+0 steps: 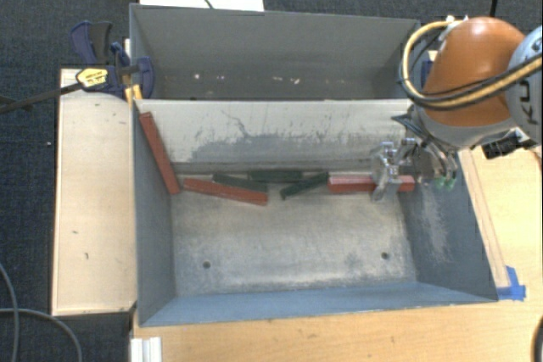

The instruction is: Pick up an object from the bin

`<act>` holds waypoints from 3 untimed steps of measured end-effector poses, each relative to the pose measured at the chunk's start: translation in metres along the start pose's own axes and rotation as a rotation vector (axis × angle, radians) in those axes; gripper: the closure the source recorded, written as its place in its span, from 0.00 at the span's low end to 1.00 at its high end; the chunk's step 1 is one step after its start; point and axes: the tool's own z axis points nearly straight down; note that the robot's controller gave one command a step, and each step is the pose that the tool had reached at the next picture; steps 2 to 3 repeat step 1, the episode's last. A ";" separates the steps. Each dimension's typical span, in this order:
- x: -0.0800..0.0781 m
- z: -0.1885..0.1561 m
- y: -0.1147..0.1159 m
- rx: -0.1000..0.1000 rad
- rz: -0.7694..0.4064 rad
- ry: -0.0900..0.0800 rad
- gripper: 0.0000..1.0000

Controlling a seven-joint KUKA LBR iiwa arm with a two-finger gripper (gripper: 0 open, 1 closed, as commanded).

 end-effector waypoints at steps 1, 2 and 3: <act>0.029 -0.050 -0.050 -0.002 -0.002 0.008 1.00; 0.029 -0.050 -0.050 -0.002 -0.002 0.008 1.00; 0.029 -0.050 -0.050 -0.002 -0.002 0.008 1.00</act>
Offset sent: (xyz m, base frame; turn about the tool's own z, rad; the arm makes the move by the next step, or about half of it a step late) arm -0.0111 -0.0141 0.1598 -0.4803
